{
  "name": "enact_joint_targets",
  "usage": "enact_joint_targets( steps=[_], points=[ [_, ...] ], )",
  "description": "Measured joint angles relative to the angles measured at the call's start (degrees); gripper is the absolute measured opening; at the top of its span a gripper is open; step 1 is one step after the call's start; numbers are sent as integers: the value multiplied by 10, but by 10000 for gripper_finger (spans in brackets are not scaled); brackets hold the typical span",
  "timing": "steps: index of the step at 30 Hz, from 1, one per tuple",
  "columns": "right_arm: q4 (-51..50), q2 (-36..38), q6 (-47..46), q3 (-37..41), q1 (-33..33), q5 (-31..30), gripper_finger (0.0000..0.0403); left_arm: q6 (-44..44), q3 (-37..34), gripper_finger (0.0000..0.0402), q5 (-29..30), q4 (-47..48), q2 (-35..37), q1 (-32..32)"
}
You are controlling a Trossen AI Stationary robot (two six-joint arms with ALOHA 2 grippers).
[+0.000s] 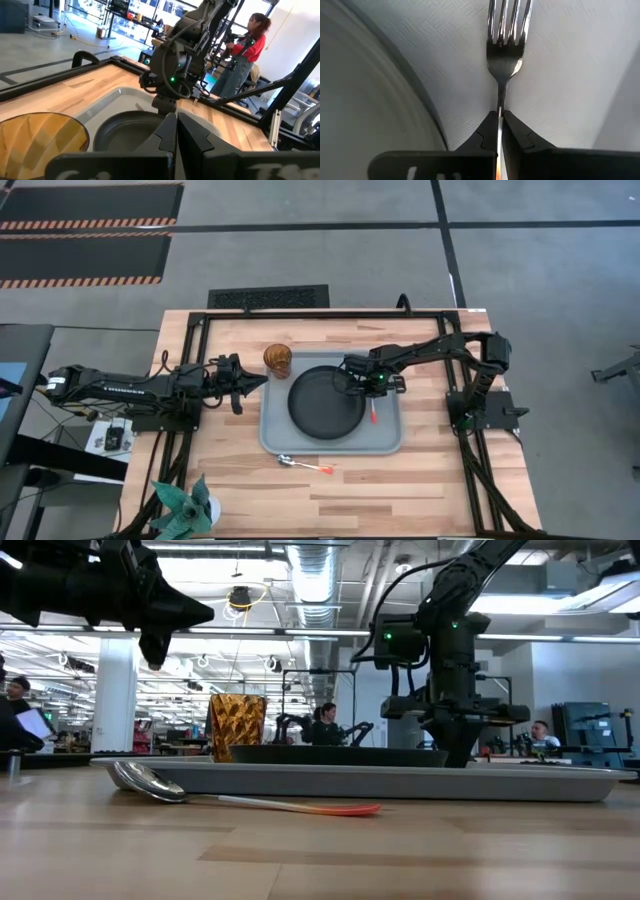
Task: Pick and place plate/cup/fork/spoon on tray
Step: Put the orange fork on the gray tray to the right side of the black plate
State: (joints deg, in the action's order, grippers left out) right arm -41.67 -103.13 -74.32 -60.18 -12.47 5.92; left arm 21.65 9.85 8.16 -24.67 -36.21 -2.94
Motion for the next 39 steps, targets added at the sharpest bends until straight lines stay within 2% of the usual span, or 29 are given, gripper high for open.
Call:
enact_joint_targets(
  steps=[9,18,31,39],
  points=[
    [0,-1,-5,0,-1,2,37,0,0,0,0,-4,0,0],
    [0,-2,-8,0,-1,3,81,0,0,0,0,-4,0,0],
    [-2,-2,-7,0,-1,13,168,0,0,0,0,-4,0,0],
    [-5,1,-4,1,-1,16,184,0,0,0,0,-4,0,0]
  ],
)
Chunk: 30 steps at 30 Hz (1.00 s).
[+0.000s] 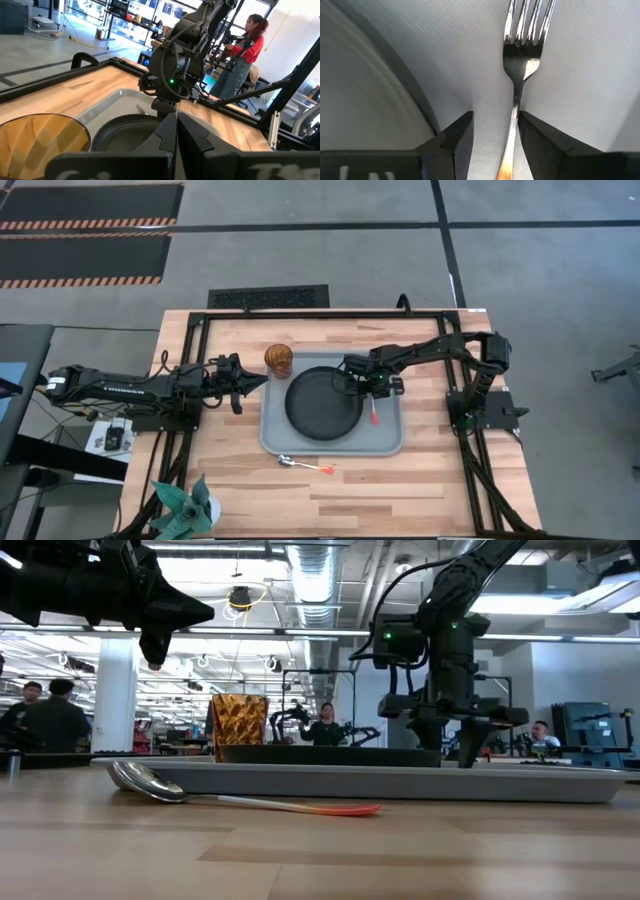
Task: Pick and place plate/cup/fork/spoon on tray
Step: Put the orange fork on the gray tray to the right side of the black plate, then put the orange spoon on the gray tray to the right side of the orange fork
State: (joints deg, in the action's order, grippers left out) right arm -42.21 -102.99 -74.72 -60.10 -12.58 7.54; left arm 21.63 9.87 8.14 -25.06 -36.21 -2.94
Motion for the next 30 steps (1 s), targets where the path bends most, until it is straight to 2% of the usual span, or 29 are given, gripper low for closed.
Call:
enact_joint_targets(
  steps=[16,25,30],
  points=[
    [-22,14,13,1,-2,-5,173,-6,0,0,0,0,0,0],
    [-26,15,17,0,1,-14,97,-6,0,0,0,1,0,0],
    [-26,15,17,0,1,-8,92,-6,0,0,0,1,0,0]
  ],
)
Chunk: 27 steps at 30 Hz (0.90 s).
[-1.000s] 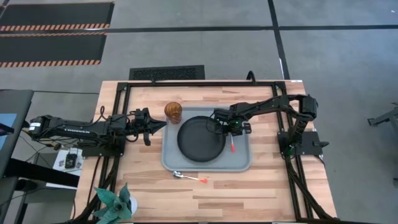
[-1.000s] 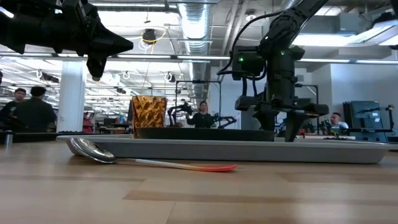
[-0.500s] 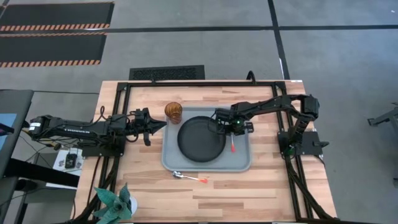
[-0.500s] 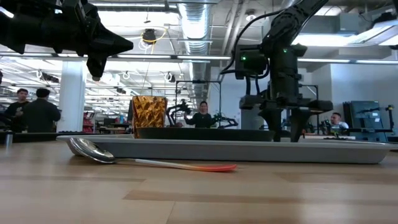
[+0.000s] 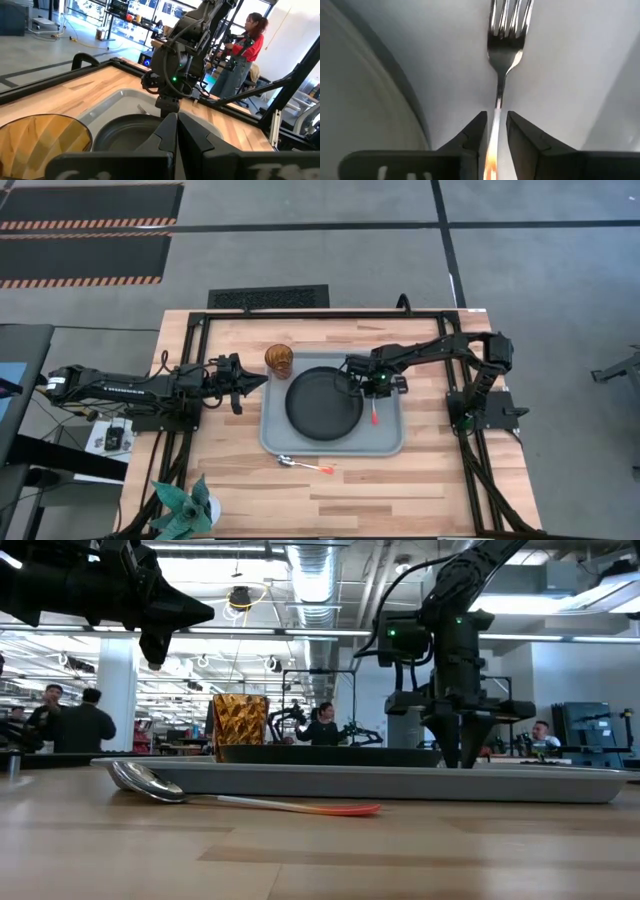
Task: Pick and place plate/cup/fork/spoon on tray
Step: Put the orange spoon on the gray tray to the right side of the orange fork
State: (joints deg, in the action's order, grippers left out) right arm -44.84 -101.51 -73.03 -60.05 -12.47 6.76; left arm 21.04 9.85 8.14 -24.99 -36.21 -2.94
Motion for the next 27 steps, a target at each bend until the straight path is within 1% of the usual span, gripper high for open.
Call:
enact_joint_targets(
  steps=[5,8,11,14,17,18,21,23,25,27],
  points=[
    [-6,23,14,-1,4,6,117,0,0,0,0,0,0,0],
    [-16,54,18,-1,8,-19,122,0,0,0,0,0,0,0],
    [-14,100,43,-1,18,-49,104,1,0,0,-5,0,0,0],
    [-9,142,74,-1,46,-87,67,1,0,0,-19,1,0,0],
    [13,174,109,-1,85,-124,20,1,0,0,-35,7,0,0],
    [21,182,120,-1,100,-139,12,1,0,0,-42,11,0,0],
    [63,199,157,-1,146,-177,14,8,0,0,-63,18,0,3],
    [92,205,185,-1,177,-195,17,12,3,0,-64,22,0,14],
    [117,210,207,-1,205,-211,10,9,17,0,-61,53,0,33],
    [140,210,231,-1,229,-228,6,-1,39,0,-48,103,-1,58]
  ],
)
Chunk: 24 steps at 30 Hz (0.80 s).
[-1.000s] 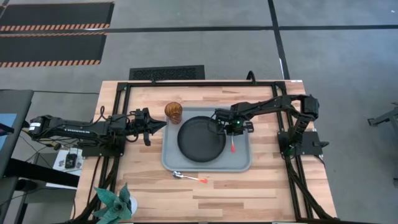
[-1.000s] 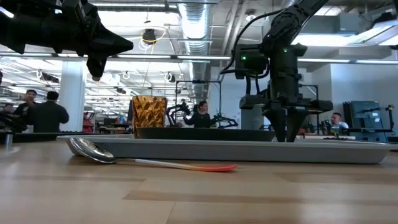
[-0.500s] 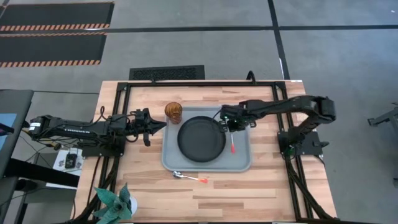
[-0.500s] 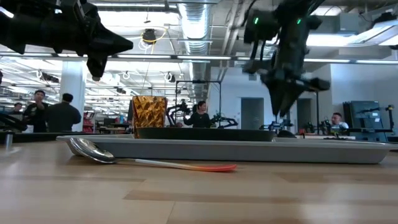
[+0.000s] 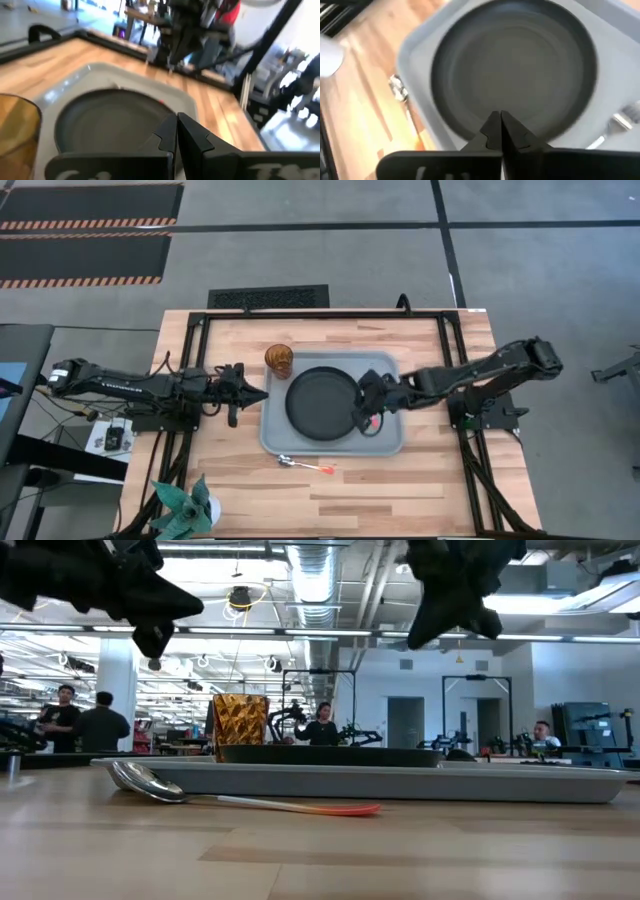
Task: Pick and place plate/cup/fork/spoon on tray
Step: Put the orange spoon on the gray tray to the right side of the orange fork
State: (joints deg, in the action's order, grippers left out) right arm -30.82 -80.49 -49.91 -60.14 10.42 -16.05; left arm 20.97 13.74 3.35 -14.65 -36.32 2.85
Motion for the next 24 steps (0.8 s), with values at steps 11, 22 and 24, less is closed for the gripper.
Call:
enact_joint_targets(
  steps=[11,22,24],
  points=[
    [48,0,69,0,98,-6,5,60,97,0,133,163,-75,180],
    [85,-23,80,1,158,-6,11,178,179,0,202,192,-239,320],
    [92,-25,80,0,164,-7,11,227,193,0,204,196,-272,340]
  ],
)
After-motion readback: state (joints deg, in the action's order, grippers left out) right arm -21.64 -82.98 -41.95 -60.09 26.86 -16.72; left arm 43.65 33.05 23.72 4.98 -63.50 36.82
